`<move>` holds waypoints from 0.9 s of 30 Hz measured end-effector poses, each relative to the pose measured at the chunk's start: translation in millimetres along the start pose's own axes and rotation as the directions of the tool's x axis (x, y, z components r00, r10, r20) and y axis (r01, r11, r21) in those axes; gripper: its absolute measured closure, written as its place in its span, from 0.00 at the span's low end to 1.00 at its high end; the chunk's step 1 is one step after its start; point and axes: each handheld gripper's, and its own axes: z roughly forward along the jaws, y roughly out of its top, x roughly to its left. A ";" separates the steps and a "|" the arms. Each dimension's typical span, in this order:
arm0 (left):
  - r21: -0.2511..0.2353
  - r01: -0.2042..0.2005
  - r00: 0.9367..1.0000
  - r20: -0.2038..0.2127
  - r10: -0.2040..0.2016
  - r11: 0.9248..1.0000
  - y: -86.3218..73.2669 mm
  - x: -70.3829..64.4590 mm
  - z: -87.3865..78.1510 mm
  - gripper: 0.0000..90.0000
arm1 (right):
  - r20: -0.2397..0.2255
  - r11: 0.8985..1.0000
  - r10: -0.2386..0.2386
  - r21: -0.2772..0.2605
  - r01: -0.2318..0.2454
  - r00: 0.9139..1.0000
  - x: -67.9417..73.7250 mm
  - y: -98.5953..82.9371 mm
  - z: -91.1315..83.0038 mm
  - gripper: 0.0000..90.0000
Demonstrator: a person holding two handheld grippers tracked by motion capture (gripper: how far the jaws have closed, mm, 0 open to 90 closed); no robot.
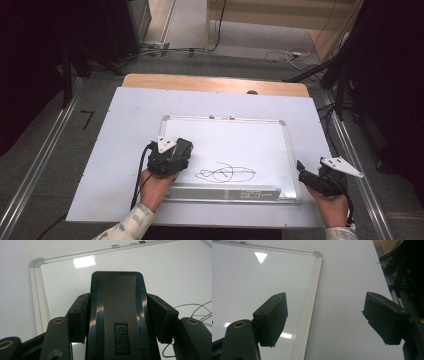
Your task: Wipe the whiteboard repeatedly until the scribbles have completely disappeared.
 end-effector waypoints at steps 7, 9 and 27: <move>0.017 -0.019 1.000 0.019 0.019 1.000 2.9 -0.2 11.3 0.44 | 0.000 1.000 0.000 0.000 0.000 1.000 0.1 0.1 0.2 0.20; 0.019 -0.027 0.999 0.024 0.027 0.999 4.1 -0.7 12.8 0.44 | 0.001 1.000 0.000 0.001 0.000 1.000 0.1 0.1 0.2 0.20; 0.092 -0.121 0.985 0.134 0.108 0.988 13.0 -22.2 40.0 0.44 | -0.002 1.000 -0.001 0.001 0.001 1.000 -0.2 -0.1 0.5 0.20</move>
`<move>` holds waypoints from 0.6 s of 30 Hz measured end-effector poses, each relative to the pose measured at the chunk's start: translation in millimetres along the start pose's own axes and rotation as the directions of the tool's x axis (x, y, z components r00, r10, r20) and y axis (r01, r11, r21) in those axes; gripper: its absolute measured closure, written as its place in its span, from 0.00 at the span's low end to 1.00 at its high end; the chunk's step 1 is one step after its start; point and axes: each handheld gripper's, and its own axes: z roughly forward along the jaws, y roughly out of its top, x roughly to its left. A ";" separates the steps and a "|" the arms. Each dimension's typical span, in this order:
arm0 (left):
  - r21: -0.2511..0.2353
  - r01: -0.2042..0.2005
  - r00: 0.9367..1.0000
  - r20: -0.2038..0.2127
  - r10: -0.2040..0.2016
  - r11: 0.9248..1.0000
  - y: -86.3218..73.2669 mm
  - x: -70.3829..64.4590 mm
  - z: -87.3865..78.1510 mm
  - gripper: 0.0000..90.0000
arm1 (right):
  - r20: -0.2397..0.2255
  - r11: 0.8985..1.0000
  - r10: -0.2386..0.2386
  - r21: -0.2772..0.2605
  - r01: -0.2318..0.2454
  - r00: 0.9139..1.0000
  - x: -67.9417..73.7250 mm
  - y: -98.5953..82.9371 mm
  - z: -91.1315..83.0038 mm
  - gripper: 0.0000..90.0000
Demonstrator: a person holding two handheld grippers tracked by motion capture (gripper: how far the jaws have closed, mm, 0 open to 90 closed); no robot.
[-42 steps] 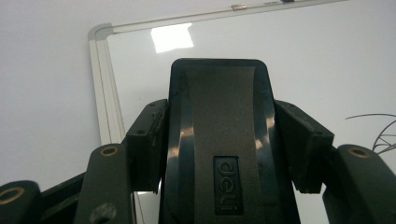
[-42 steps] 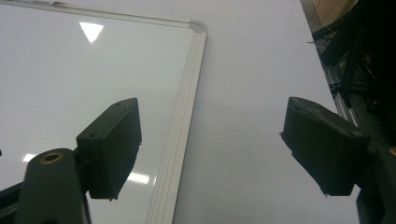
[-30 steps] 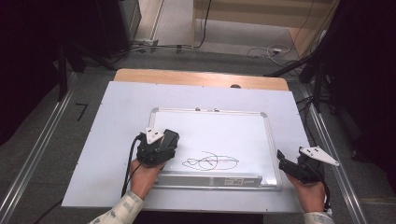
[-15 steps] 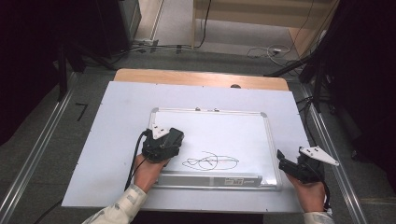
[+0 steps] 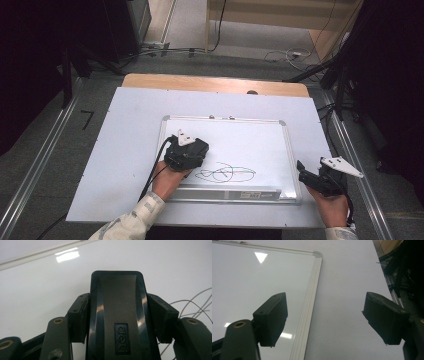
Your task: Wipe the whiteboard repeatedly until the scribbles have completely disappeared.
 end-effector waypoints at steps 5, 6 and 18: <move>0.023 -0.014 1.000 0.026 0.014 1.000 -1.8 -3.9 6.2 0.44 | 0.000 1.000 0.000 0.001 0.000 1.000 0.4 0.1 -0.2 0.20; 0.025 -0.019 0.999 0.033 0.018 1.000 -2.4 -5.1 7.2 0.44 | 0.000 1.000 0.001 0.001 -0.001 1.000 0.4 0.1 -0.2 0.20; 0.032 -0.097 0.995 0.033 0.096 0.995 -7.6 -15.6 11.9 0.44 | 0.002 1.000 -0.001 0.002 0.001 1.000 0.6 0.0 0.1 0.20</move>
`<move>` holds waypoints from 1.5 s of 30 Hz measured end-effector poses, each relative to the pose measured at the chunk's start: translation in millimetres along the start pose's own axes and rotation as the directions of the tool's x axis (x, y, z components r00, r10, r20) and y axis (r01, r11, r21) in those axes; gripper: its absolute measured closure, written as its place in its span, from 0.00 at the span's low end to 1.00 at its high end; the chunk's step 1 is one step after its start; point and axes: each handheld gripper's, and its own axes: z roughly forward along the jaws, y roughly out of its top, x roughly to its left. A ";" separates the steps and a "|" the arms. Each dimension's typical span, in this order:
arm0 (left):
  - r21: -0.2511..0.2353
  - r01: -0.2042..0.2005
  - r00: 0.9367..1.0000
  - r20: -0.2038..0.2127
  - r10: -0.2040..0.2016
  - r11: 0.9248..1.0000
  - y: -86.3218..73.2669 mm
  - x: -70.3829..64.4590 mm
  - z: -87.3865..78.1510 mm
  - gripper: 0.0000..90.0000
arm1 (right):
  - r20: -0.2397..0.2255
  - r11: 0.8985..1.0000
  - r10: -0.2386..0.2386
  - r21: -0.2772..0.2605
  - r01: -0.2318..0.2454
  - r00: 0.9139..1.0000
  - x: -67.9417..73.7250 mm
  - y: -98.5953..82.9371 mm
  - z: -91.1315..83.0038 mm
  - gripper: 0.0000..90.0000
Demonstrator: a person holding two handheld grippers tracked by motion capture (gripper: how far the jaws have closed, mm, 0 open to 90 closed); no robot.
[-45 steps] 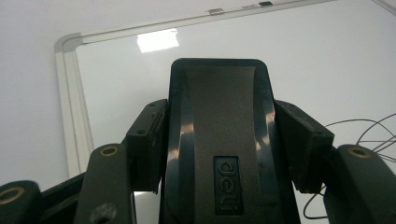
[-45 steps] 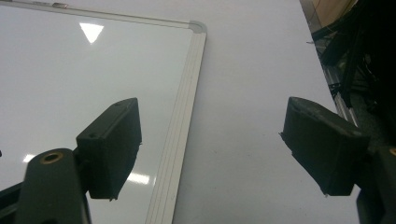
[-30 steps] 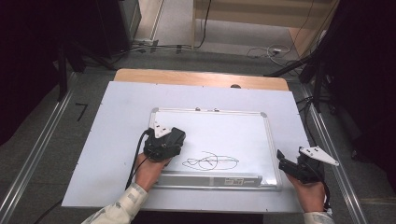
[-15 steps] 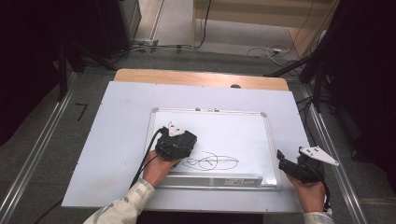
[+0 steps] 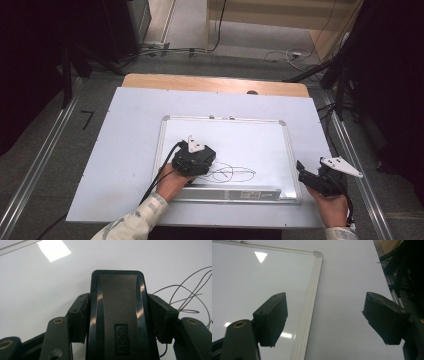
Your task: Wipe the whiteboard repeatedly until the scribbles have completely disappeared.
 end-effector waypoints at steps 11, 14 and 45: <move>0.001 -0.015 1.000 -0.019 0.015 1.000 1.3 0.8 -2.8 0.43 | 0.001 1.000 0.002 0.001 -0.002 1.000 -0.6 -0.1 0.2 0.20; -0.005 -0.018 1.000 -0.013 0.018 1.000 1.9 1.1 -4.0 0.44 | 0.001 1.000 0.001 0.001 -0.001 1.000 -0.2 -0.1 0.3 0.20; 0.061 -0.047 0.999 0.026 0.045 0.997 11.9 -2.8 3.3 0.45 | -0.001 1.000 -0.005 0.004 0.005 1.000 1.4 0.6 1.3 0.20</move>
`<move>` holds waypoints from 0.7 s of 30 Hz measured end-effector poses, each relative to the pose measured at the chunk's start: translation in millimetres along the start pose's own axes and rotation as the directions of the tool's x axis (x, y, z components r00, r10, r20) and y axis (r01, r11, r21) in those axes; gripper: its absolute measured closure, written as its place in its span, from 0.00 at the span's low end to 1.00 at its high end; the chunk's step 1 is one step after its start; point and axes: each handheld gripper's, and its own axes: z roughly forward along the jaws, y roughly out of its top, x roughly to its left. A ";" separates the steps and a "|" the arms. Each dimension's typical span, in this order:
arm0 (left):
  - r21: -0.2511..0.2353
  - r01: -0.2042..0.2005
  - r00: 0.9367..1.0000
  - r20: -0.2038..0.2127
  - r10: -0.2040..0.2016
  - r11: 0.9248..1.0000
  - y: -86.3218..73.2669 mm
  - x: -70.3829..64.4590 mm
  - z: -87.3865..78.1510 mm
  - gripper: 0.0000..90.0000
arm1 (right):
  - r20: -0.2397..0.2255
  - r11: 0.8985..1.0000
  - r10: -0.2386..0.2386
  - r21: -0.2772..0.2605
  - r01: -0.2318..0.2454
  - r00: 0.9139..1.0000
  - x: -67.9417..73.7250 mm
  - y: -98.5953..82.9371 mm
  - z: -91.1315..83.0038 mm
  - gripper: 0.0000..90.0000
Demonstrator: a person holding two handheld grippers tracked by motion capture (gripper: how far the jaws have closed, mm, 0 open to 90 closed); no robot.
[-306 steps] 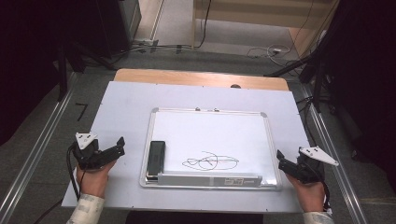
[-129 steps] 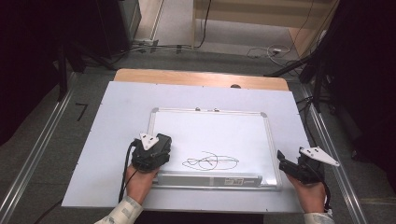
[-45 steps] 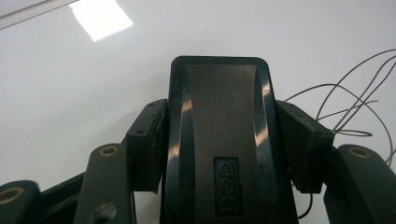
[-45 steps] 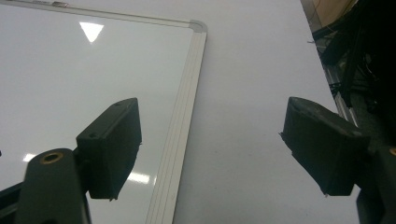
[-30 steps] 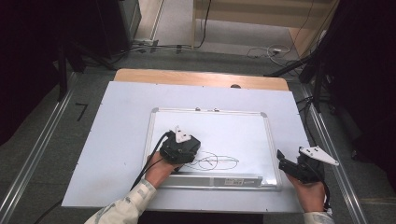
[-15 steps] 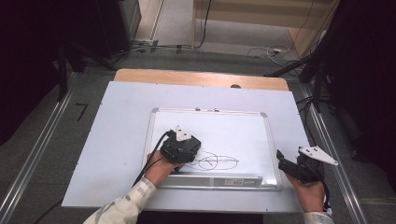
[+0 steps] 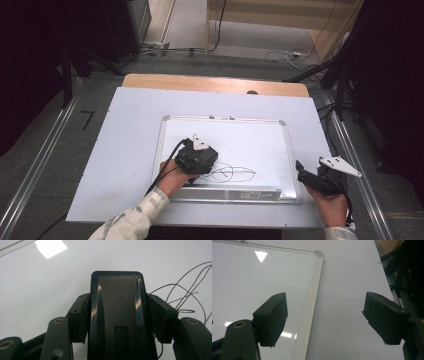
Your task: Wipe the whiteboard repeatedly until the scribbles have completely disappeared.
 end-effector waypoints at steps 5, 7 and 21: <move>0.015 -0.007 1.000 0.004 0.007 1.000 4.0 -2.5 2.5 0.45 | -0.001 1.000 0.003 -0.001 -0.003 1.000 -0.3 0.1 0.1 0.20; 0.025 -0.006 1.000 0.002 0.006 1.000 5.9 -3.7 3.7 0.45 | -0.002 1.000 0.001 0.000 -0.001 1.000 -0.2 0.1 0.3 0.20; 0.001 -0.012 1.000 -0.005 0.012 1.000 8.2 -11.7 9.5 0.45 | -0.003 1.000 -0.002 0.000 0.002 1.000 1.1 0.5 0.7 0.20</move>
